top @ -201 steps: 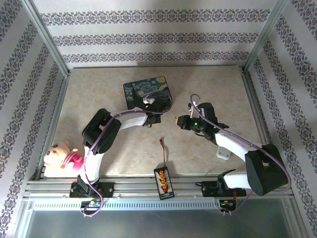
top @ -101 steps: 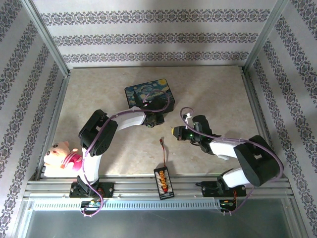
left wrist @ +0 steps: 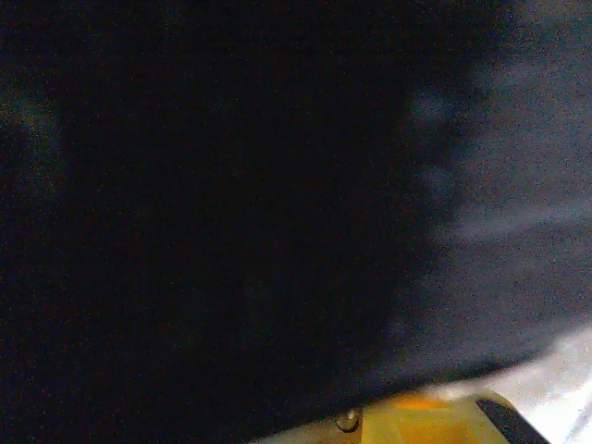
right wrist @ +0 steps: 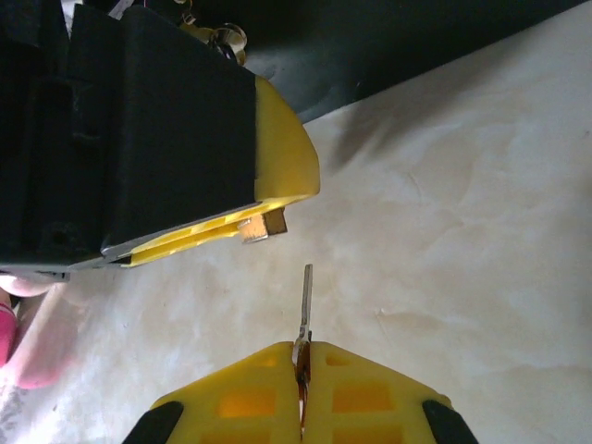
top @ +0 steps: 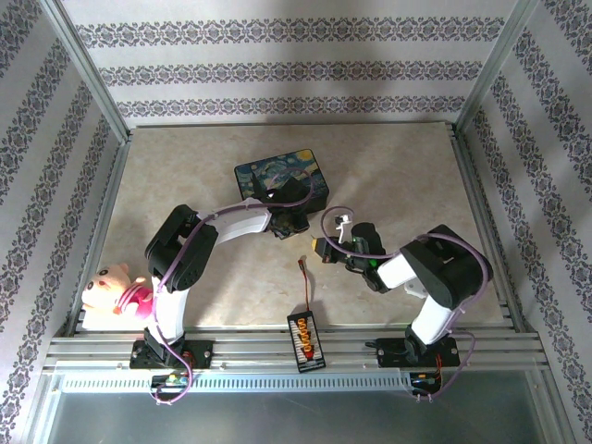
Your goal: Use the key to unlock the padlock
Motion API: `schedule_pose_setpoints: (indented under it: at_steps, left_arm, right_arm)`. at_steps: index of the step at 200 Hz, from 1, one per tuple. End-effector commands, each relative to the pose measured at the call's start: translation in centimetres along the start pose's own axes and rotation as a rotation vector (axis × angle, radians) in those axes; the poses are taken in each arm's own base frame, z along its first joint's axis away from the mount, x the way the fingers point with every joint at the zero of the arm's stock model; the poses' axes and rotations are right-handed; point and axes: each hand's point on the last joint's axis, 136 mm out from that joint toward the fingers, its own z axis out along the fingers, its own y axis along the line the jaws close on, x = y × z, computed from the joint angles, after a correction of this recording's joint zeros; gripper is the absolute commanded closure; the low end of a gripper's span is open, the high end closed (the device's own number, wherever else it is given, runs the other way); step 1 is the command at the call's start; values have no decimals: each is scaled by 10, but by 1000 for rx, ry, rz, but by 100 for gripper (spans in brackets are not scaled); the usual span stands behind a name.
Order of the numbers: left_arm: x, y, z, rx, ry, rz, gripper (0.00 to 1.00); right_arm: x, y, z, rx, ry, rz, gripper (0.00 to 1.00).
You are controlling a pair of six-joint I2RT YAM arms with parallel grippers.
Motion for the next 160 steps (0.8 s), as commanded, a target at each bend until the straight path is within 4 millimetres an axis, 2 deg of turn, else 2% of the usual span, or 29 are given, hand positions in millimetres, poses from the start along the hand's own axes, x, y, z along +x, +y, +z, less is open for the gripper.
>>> schedule_pose_setpoints:
  at_steps: [1, 34, 38, 89, 160]
  left_arm:
    - [-4, -18, -12, 68, 14, -36, 81]
    - [-7, -20, -11, 77, 14, -64, 81]
    - [-7, -21, -11, 81, 14, -67, 81]
    - [-10, -27, -13, 110, 11, -81, 81]
    - [-13, -29, -13, 132, 6, -106, 81]
  right_arm:
    - [-14, 12, 3, -57, -95, -20, 100]
    - [-11, 11, 9, -77, -119, -17, 100]
    - [-2, 5, 6, -64, -101, -6, 100]
    - [8, 6, 10, -74, -100, -13, 100]
    - [5, 9, 14, -68, -116, -25, 100]
